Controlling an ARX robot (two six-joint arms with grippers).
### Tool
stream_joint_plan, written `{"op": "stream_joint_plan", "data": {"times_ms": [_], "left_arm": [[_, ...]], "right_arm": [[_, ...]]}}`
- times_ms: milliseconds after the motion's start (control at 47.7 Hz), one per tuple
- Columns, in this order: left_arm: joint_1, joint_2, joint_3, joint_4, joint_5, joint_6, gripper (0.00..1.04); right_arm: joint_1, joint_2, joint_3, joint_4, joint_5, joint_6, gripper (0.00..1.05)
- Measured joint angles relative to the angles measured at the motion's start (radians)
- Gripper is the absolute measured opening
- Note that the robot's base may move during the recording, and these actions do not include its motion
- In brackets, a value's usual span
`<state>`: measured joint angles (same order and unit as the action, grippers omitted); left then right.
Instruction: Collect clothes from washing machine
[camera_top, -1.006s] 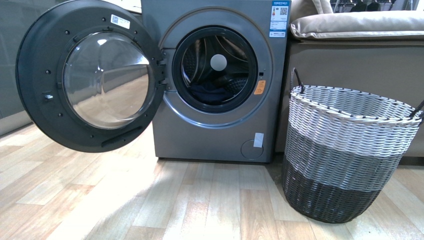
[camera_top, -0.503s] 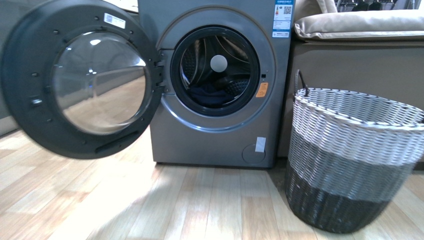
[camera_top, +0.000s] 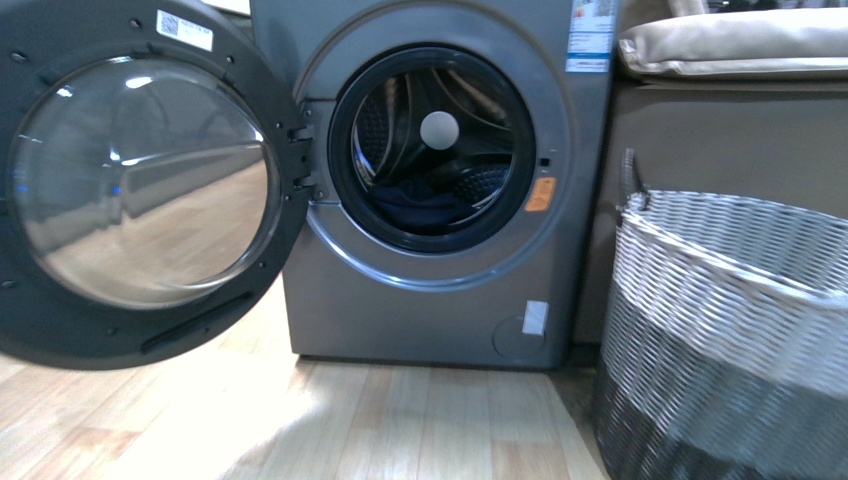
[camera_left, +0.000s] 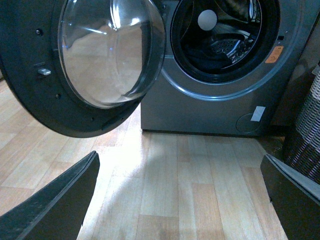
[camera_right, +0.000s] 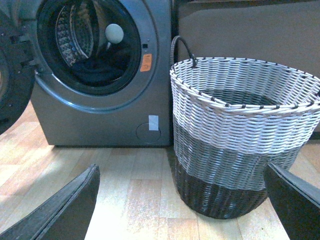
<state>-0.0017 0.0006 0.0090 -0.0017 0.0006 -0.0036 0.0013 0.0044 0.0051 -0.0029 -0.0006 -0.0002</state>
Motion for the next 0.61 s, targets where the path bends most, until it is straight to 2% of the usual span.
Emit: {"op": "stream_joint_plan", "data": {"times_ms": [607], "left_arm": [[0.000, 0.001, 0.000, 0.000, -0.001, 0.000, 0.98]], "right_arm": [[0.000, 0.000, 0.000, 0.001, -0.001, 0.000, 0.97]]}}
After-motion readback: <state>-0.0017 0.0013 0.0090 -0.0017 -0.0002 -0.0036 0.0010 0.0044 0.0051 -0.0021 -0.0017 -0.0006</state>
